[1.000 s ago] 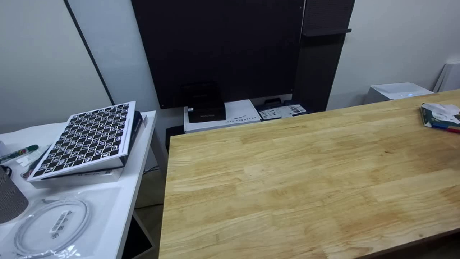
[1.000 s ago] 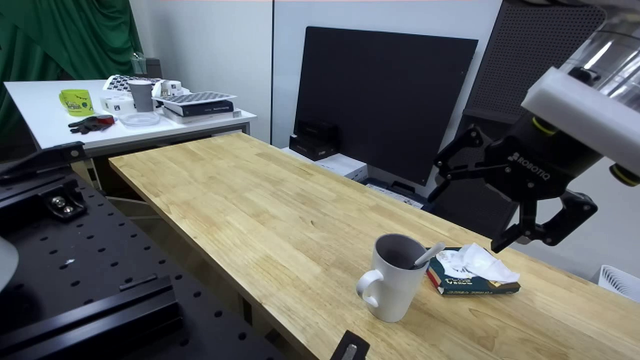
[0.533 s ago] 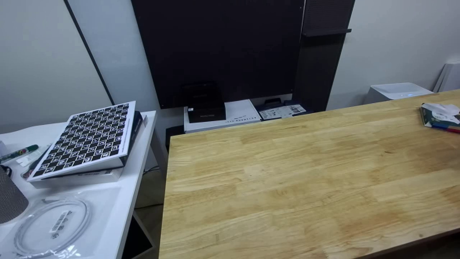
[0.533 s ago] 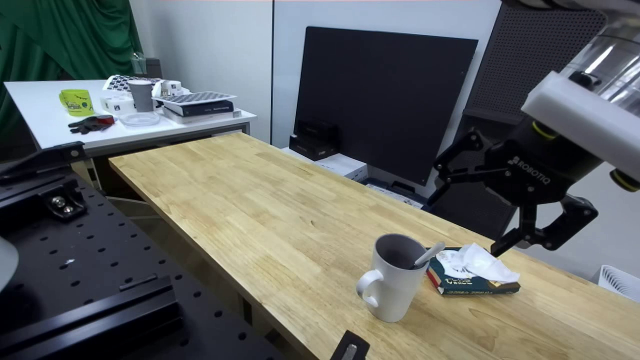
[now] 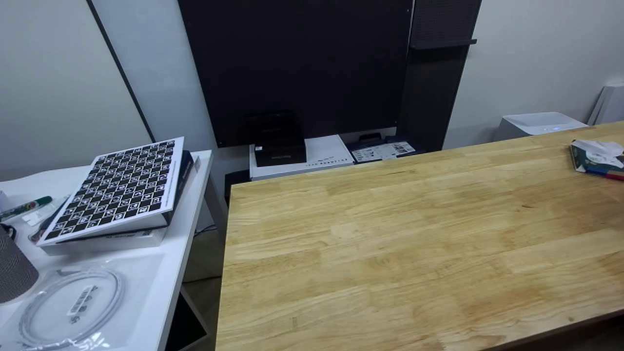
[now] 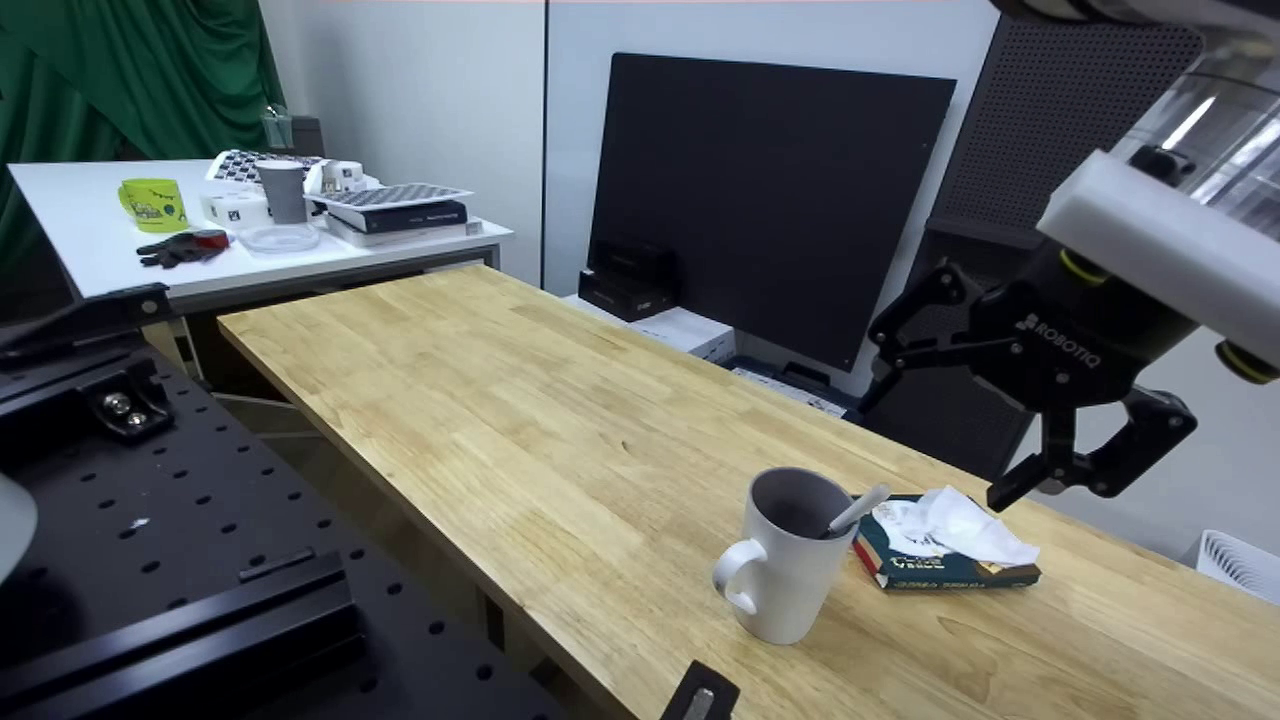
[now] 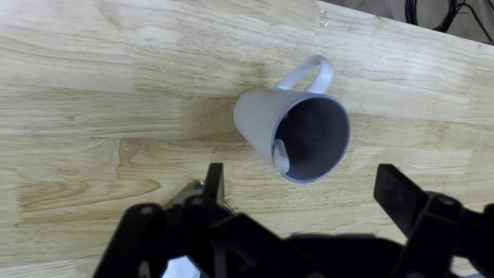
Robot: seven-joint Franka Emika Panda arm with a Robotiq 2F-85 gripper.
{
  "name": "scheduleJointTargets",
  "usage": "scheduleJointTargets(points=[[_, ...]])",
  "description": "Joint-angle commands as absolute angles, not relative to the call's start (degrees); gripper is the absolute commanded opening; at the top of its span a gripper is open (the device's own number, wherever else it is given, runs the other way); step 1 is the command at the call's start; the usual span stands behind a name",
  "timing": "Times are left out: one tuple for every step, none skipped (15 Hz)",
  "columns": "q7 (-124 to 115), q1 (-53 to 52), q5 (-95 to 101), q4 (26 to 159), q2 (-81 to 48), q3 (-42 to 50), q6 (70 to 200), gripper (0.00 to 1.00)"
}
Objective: Remove the spoon from the mug and put it on the table
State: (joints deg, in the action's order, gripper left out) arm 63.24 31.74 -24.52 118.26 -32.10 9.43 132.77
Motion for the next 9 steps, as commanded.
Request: scheduleJointTargets(points=[[65.4, 33.7, -26.9, 118.2, -33.1, 7.0, 136.6, 1.0], [65.6, 33.9, -27.2, 117.9, -33.5, 6.7, 136.9, 1.0], [65.7, 34.0, -27.6, 117.6, -34.0, 6.4, 137.2, 1.0], [65.9, 34.2, -27.8, 117.5, -34.3, 6.2, 137.4, 1.0], [66.0, 34.3, -28.1, 117.2, -34.8, 5.8, 137.9, 1.0], [66.1, 34.5, -28.5, 117.0, -35.3, 5.6, 138.1, 1.0], [66.0, 34.5, -28.8, 116.8, -35.7, 5.4, 138.2, 1.0], [65.9, 34.7, -28.9, 116.5, -36.3, 5.2, 138.1, 1.0], [65.9, 34.8, -29.0, 116.4, -36.7, 5.0, 138.3, 1.0]])
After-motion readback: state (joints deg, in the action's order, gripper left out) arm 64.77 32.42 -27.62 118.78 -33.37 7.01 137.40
